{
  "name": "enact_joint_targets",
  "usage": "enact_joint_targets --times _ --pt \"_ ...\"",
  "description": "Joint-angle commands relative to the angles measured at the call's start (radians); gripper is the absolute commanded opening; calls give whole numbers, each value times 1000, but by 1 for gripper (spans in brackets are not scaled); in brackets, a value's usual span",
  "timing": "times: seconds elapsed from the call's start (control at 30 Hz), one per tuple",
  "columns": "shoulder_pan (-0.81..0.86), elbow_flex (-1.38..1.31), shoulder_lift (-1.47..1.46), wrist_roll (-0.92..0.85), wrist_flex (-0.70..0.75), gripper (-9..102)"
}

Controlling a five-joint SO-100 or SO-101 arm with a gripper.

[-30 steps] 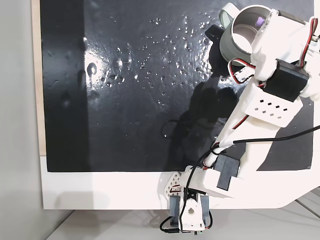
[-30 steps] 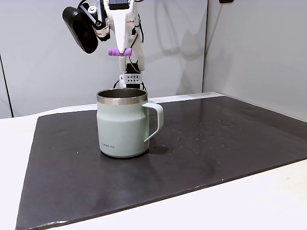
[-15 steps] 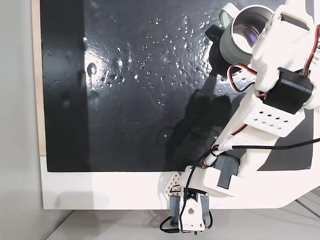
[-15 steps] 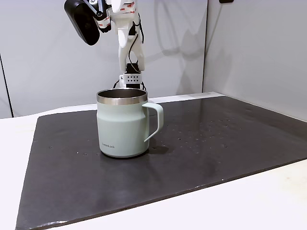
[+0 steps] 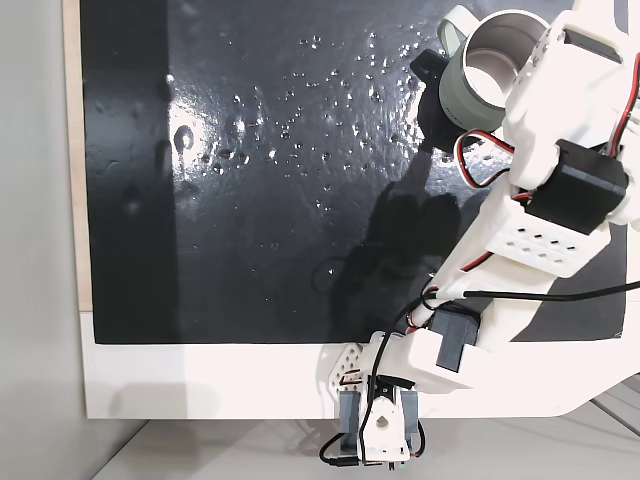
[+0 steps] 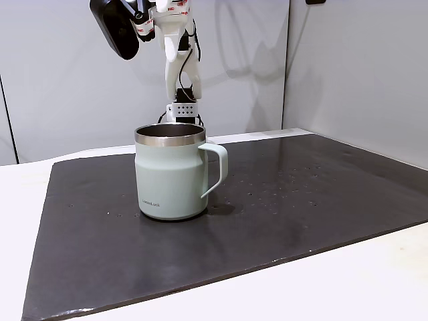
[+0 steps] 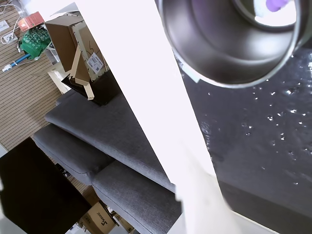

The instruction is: Grasp a pengrip and put it in the cup.

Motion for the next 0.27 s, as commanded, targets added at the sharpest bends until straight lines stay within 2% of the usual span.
enact_joint_targets --times 0.0,0.23 --pt "0 -57 15 3 2 34" --pt "0 -57 11 6 18 34"
